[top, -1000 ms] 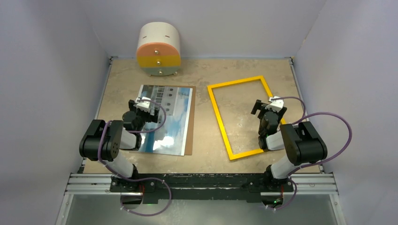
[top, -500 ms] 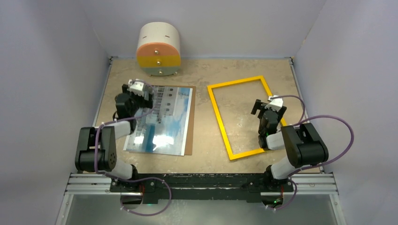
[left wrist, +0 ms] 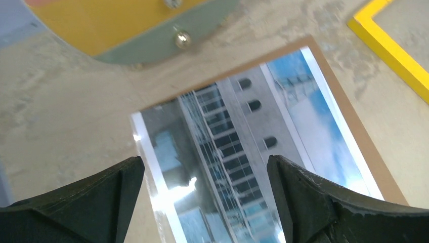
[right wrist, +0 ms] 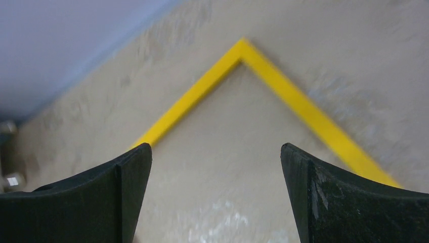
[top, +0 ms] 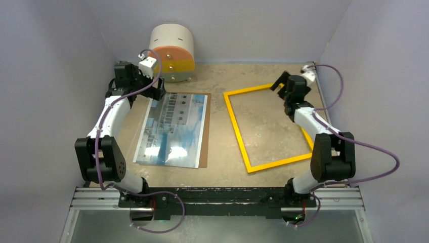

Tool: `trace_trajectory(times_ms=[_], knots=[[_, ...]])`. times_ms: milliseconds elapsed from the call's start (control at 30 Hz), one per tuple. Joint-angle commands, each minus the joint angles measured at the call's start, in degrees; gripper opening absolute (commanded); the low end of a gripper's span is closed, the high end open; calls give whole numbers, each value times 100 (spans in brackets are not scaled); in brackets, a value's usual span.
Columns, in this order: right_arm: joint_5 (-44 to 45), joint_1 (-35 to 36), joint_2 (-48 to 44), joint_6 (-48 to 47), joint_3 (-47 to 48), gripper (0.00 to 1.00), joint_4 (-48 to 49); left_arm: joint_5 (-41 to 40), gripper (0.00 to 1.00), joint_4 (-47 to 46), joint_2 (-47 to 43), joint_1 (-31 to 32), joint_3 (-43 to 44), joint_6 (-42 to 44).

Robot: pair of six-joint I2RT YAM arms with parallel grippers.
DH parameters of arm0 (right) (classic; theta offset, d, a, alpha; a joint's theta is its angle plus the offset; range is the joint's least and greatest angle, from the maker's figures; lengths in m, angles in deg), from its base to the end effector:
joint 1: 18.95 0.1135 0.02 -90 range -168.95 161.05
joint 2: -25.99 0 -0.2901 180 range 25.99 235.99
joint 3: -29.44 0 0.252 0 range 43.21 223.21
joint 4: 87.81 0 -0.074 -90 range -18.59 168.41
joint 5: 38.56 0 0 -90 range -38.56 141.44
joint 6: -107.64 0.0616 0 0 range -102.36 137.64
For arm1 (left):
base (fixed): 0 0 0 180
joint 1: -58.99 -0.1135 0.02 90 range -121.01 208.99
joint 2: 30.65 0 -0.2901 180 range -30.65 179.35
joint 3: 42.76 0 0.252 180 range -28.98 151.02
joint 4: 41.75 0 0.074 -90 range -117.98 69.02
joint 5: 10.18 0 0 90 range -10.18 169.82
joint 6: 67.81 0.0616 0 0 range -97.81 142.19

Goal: Put the photo into the frame
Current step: Turn over the photo frame at the center of the board.

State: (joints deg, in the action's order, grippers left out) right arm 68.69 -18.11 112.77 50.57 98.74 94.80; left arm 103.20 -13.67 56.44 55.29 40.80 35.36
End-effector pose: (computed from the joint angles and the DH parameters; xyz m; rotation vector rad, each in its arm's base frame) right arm 0.3727 -0.0128 0.2934 0.7026 1.6797 0.1415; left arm 0.3688 -0.0006 0.3193 0.4091 2.0420 -0.2539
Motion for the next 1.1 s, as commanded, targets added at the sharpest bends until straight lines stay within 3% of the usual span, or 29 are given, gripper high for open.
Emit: trace_trajectory(times_ms=[0, 200, 333, 633, 933, 1067], knots=[[-449, 1276, 406, -457, 347, 99, -1168, 667, 100, 1726, 63, -137, 362, 346], [333, 2624, 639, -778, 235, 91, -1568, 754, 100, 2073, 246, -139, 416, 309], [598, 3081, 553, -759, -65, 85, -1629, 676, 100, 2361, 253, -139, 479, 349], [508, 3534, 625, -720, -553, 73, -1499, 775, 100, 2696, 10, -139, 414, 502], [527, 3938, 972, -564, -590, 68, -1401, 799, 100, 2819, -103, -139, 250, 655], [883, 4105, 1240, -426, -493, 54, -1497, 684, 100, 2885, -122, -139, 278, 722]])
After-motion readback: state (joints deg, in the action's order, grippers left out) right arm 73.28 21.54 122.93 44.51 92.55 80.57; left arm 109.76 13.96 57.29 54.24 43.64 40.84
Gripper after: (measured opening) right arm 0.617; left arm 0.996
